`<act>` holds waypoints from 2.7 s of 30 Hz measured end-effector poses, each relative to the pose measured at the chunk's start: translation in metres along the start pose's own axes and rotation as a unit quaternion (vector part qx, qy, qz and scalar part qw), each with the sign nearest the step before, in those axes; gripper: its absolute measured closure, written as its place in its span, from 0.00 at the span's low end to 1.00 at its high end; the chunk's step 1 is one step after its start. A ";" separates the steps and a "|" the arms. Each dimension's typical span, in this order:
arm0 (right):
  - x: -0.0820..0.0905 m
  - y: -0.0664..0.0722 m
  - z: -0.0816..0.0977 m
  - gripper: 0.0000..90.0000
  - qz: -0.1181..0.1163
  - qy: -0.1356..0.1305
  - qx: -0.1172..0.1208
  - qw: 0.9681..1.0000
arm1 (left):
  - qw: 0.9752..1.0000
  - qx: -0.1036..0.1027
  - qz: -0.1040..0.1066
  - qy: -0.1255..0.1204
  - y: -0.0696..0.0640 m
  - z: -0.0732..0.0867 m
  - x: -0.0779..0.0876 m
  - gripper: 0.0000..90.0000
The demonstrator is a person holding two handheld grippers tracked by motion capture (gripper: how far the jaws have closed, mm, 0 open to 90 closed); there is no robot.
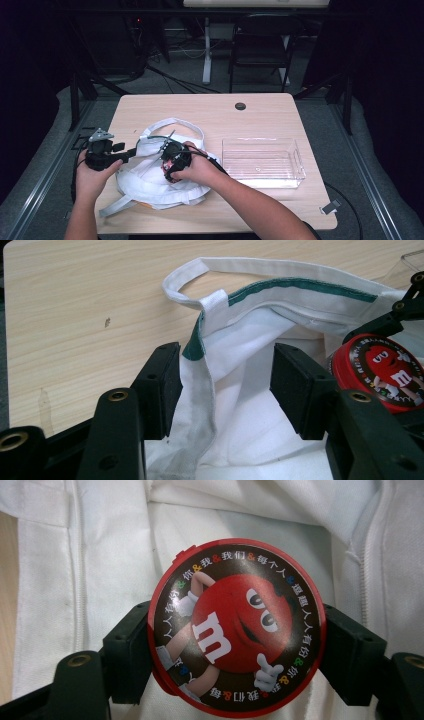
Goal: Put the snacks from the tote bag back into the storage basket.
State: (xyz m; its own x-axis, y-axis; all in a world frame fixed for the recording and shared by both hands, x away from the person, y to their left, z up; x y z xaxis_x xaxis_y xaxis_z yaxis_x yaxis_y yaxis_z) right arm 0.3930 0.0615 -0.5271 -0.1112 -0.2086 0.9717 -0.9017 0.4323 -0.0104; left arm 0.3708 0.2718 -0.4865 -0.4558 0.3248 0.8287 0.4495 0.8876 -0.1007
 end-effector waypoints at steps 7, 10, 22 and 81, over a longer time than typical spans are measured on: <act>0.009 0.003 -0.003 0.28 0.005 -0.001 0.005 1.000 | 1.000 -0.001 -0.001 -0.004 0.001 0.000 0.001 0.51; 0.013 0.004 -0.004 0.28 0.006 -0.003 0.005 1.000 | 1.000 0.001 -0.001 -0.004 0.002 0.000 0.001 0.51; 0.032 0.005 -0.008 0.28 0.008 -0.001 0.013 1.000 | 1.000 0.003 0.001 -0.004 0.003 0.001 0.001 0.51; 0.112 -0.028 0.030 0.28 0.028 -0.014 -0.012 0.999 | 1.000 0.007 -0.001 -0.010 0.005 0.002 0.004 0.51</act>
State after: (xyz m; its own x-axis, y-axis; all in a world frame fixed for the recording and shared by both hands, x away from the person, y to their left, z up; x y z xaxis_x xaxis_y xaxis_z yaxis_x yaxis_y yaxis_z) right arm 0.3929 0.0000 -0.4252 -0.1723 -0.2073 0.9630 -0.8838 0.4641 -0.0582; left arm 0.3700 0.2784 -0.4847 -0.4712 0.3296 0.8181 0.4382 0.8925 -0.1072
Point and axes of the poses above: each handheld gripper's, and its own axes: x roughly backward along the jaws, z roughly out of its underside, y roughly to its left, the point moved 3 cm from there along -x, roughly forward along the jaws, and after that the axes turned 15 degrees about y, right-handed, at the moved point
